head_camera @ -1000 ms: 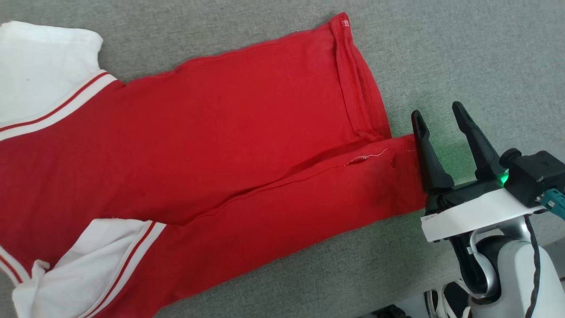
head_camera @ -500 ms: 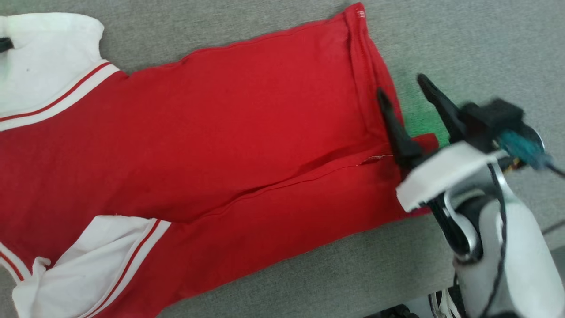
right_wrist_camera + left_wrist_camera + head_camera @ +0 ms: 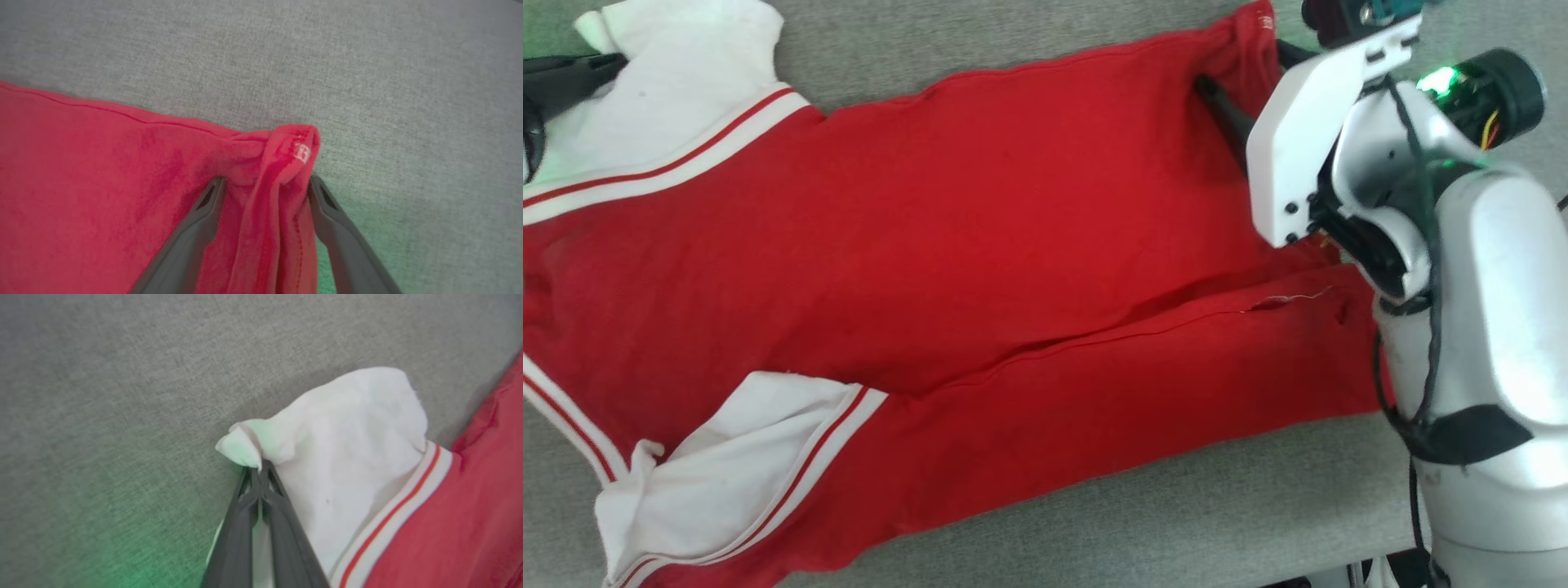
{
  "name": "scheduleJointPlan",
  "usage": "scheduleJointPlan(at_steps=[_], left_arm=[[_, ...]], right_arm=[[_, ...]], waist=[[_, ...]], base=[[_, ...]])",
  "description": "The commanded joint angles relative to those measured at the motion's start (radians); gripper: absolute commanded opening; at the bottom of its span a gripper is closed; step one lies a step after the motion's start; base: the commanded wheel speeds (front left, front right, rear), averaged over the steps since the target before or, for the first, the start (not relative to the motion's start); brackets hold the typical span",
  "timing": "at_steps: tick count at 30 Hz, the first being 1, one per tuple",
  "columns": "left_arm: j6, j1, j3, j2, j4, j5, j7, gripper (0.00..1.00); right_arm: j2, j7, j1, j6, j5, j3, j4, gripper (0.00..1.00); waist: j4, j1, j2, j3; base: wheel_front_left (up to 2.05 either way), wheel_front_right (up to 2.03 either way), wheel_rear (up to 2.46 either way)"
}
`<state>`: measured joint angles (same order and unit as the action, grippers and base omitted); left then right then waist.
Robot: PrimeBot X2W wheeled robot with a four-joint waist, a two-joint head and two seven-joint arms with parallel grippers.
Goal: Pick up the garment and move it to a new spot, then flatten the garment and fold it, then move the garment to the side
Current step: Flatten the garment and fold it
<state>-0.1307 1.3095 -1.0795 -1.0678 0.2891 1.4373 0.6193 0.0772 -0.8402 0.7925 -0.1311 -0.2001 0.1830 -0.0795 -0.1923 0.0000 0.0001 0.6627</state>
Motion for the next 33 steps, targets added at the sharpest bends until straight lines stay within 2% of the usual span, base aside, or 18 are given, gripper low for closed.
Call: scheduleJointPlan(at_steps=[1, 2, 3, 4, 5, 6, 14, 20, 26, 29, 33], left_arm=[[0.000, -0.044, -0.054, 0.032, -0.007, 0.011, 0.012, 0.00], [0.000, -0.040, -0.058, 0.038, -0.012, 0.014, 0.006, 0.00], [0.000, -0.036, -0.063, 0.042, -0.018, 0.015, -0.001, 0.00], [0.000, -0.032, -0.066, 0.045, -0.023, 0.015, -0.011, 0.00], [0.000, -0.030, -0.069, 0.050, -0.027, 0.018, -0.022, 0.00], [0.000, -0.029, -0.072, 0.054, -0.030, 0.021, -0.031, 0.00], [0.001, -0.018, -0.063, 0.094, -0.038, 0.051, -0.141, 0.00], [0.001, -0.059, -0.057, 0.115, -0.110, 0.102, -0.239, 0.00], [0.001, -0.156, -0.056, 0.070, -0.247, 0.123, -0.351, 0.00], [0.001, -0.227, -0.064, 0.027, -0.328, 0.108, -0.436, 0.00], [0.001, -0.342, -0.084, -0.039, -0.417, 0.100, -0.572, 0.00]], right_arm=[[0.007, -0.038, 0.003, 0.001, -0.005, 0.001, -0.018, 1.00], [0.009, -0.057, 0.009, 0.001, -0.012, 0.003, -0.017, 1.00], [0.008, -0.068, 0.013, 0.001, -0.018, 0.001, -0.012, 0.90], [0.010, -0.077, 0.016, 0.001, -0.021, 0.003, -0.008, 0.45], [0.015, -0.084, 0.018, 0.001, -0.025, 0.008, -0.004, 0.20], [0.018, -0.083, 0.016, 0.001, -0.029, 0.005, 0.000, 0.00], [0.047, -0.002, -0.017, 0.001, -0.050, -0.044, 0.035, 0.00], [0.095, 0.039, -0.088, 0.001, -0.093, -0.080, 0.066, 0.00], [0.161, 0.043, -0.199, 0.001, -0.141, -0.084, 0.124, 0.00], [0.217, 0.049, -0.276, 0.001, -0.138, -0.071, 0.165, 0.00], [0.248, 0.042, -0.389, 0.001, -0.165, -0.104, 0.232, 0.00]], waist=[[0.014, 0.0000, -0.0001, 0.004], [0.021, 0.0000, -0.0001, 0.004], [0.025, 0.0000, -0.0001, 0.004], [0.028, 0.0000, -0.0001, 0.003], [0.032, 0.0000, -0.0001, 0.001], [0.035, 0.0000, -0.0001, -0.002], [0.081, 0.0000, -0.0001, -0.072], [0.133, 0.0000, -0.0001, -0.164], [0.178, 0.0000, -0.0001, -0.245], [0.199, 0.0000, -0.0001, -0.278], [0.222, 0.0000, -0.0001, -0.312]], base=[[0.00, 0.00, 0.00], [0.00, 0.00, 0.00], [0.00, 0.00, 0.00], [0.00, 0.00, 0.00], [0.00, 0.00, 0.00], [0.00, 0.00, 0.00], [0.00, 0.00, 0.00], [0.00, 0.00, 0.00], [0.00, 0.00, 0.00], [0.00, 0.00, 0.00], [0.00, 0.00, 0.00]])
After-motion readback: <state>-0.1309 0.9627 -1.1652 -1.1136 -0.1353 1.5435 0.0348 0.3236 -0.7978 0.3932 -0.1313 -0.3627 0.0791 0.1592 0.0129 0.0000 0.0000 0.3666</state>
